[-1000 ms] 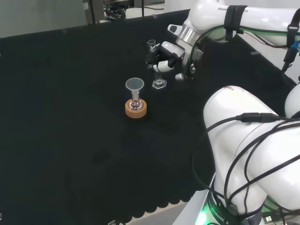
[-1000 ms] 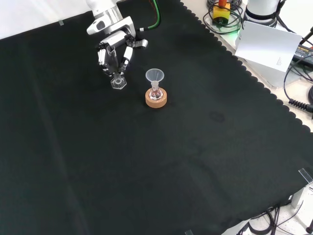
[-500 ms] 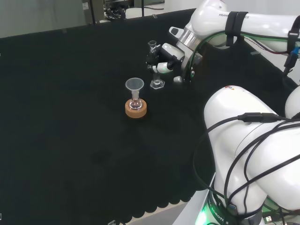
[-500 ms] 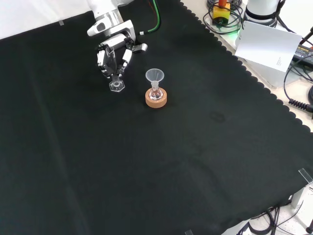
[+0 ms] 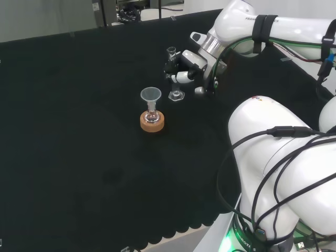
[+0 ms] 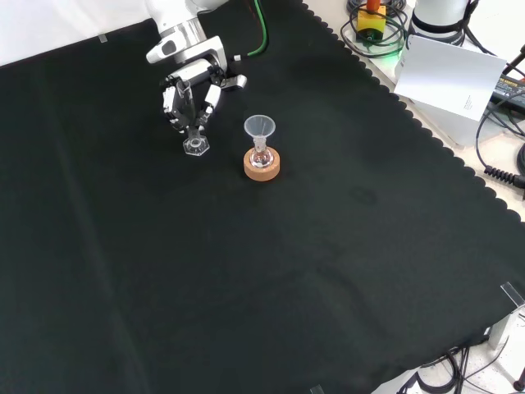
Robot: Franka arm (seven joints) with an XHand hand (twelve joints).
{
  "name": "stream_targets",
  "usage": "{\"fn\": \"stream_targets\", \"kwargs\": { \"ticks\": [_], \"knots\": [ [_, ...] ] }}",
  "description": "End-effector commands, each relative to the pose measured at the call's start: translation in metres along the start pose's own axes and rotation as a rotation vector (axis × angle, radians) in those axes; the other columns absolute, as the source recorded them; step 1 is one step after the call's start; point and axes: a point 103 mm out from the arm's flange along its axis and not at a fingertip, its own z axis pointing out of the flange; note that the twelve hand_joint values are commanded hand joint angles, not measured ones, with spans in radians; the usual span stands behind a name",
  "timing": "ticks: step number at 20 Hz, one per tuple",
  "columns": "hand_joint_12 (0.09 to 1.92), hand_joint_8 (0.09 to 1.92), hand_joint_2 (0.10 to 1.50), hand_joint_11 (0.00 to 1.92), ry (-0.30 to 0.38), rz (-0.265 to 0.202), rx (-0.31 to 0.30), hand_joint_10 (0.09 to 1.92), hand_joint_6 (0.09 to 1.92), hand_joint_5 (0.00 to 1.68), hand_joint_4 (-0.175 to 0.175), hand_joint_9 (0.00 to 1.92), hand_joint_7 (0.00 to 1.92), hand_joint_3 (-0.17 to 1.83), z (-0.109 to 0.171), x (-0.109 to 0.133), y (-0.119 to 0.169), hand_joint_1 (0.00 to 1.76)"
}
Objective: Put the graduated cylinder back on the table.
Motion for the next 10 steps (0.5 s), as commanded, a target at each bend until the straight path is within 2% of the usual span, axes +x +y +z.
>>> {"fn": "stream_targets", "kwargs": {
  "ticks": [1, 3, 5, 7, 9, 10],
  "knots": [
    [0.68, 1.03, 1.08, 1.21, 0.009, 0.004, 0.001, 0.66, 1.11, 0.88, -0.083, 1.27, 0.92, 0.01, 0.0006, -0.0026, -0.0009, 1.38],
    [0.69, 1.06, 1.09, 1.20, 0.013, 0.004, -0.004, 0.70, 1.14, 0.86, -0.082, 1.25, 0.91, 0.01, 0.0019, -0.0013, -0.0005, 1.38],
    [0.71, 1.13, 1.08, 1.18, 0.021, 0.001, 0.003, 0.78, 0.98, 0.88, -0.138, 1.21, 0.85, 0.00, 0.0044, 0.0002, 0.0004, 1.45],
    [0.74, 1.19, 1.08, 1.15, 0.019, -0.001, 0.010, 0.83, 0.88, 0.87, -0.161, 1.17, 0.81, 0.00, 0.0060, -0.0014, 0.0006, 1.48],
    [0.77, 1.18, 1.10, 1.14, 0.015, 0.000, 0.012, 0.78, 1.10, 0.82, -0.111, 1.19, 0.83, 0.00, 0.0070, -0.0010, 0.0010, 1.41],
    [0.77, 1.18, 1.11, 1.14, 0.015, 0.000, 0.013, 0.77, 1.16, 0.81, -0.097, 1.20, 0.84, 0.00, 0.0074, -0.0001, 0.0014, 1.39]
  ]
}}
